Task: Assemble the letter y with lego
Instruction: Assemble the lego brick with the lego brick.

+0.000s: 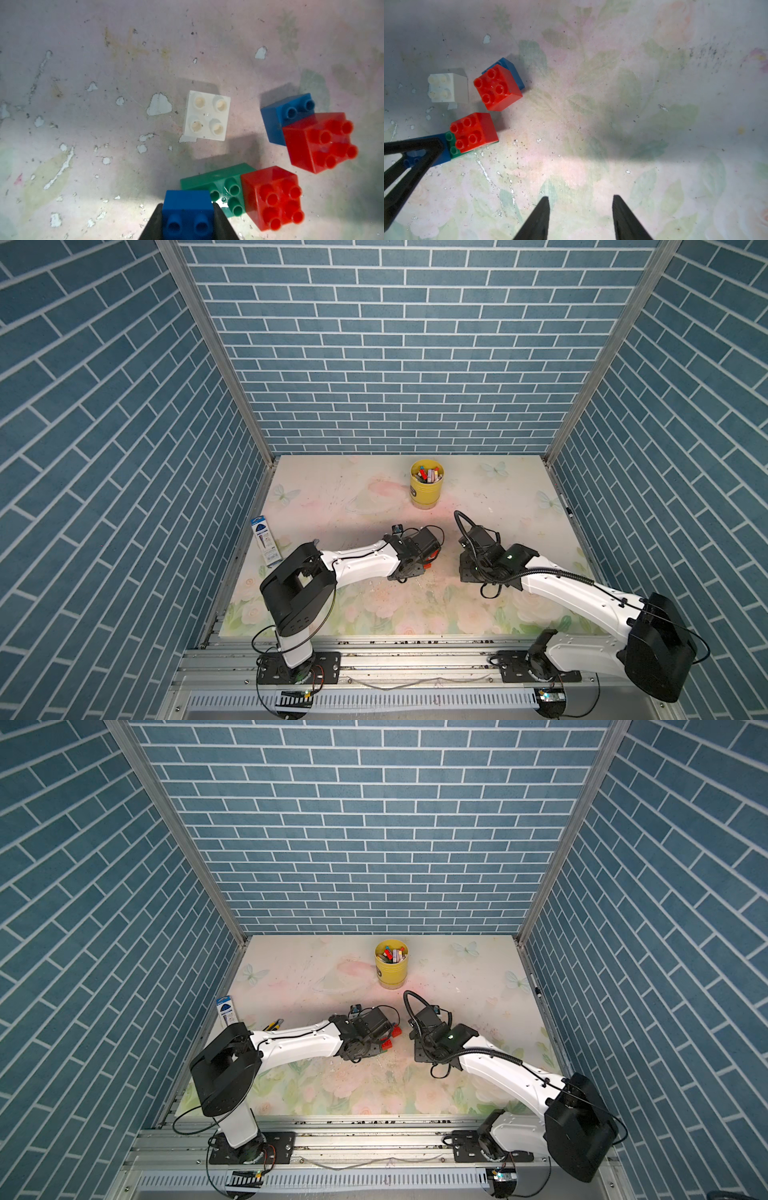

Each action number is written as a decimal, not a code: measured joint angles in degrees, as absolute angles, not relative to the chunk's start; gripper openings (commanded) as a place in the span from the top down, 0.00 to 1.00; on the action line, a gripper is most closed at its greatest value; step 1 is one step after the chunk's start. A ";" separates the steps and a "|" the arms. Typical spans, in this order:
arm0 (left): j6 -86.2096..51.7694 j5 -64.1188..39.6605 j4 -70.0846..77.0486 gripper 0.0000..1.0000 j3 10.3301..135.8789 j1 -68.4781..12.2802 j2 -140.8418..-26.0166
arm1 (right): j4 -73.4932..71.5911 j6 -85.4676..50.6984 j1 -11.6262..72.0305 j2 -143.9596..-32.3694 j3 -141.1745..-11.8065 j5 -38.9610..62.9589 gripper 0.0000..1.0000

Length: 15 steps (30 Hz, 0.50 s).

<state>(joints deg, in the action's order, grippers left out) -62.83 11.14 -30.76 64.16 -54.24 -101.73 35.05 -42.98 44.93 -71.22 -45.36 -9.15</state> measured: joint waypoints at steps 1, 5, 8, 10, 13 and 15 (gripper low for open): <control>-63.44 11.22 -30.52 1.00 63.83 -54.26 -101.56 | 35.11 -42.98 44.93 -71.22 -45.36 -9.21 0.49; -65.19 11.35 -31.20 1.00 64.20 -54.30 -101.80 | 35.29 -42.96 44.84 -71.22 -45.36 -9.41 0.49; -66.02 11.38 -32.97 1.00 65.87 -54.35 -102.91 | 35.40 -42.98 44.82 -71.22 -45.36 -9.61 0.49; -66.24 11.44 -34.00 1.00 66.65 -54.35 -103.46 | 35.40 -42.98 44.80 -71.22 -45.36 -9.74 0.49; -66.30 11.46 -35.55 1.00 67.88 -54.37 -104.36 | 35.42 -42.98 44.69 -71.22 -45.36 -9.91 0.49; -66.26 11.40 -36.49 1.00 68.51 -54.37 -104.99 | 35.44 -42.98 44.66 -71.22 -45.36 -10.07 0.49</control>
<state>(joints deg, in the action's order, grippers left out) -66.26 11.40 -36.49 68.51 -54.37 -104.99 35.44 -42.98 44.66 -71.22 -45.36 -10.07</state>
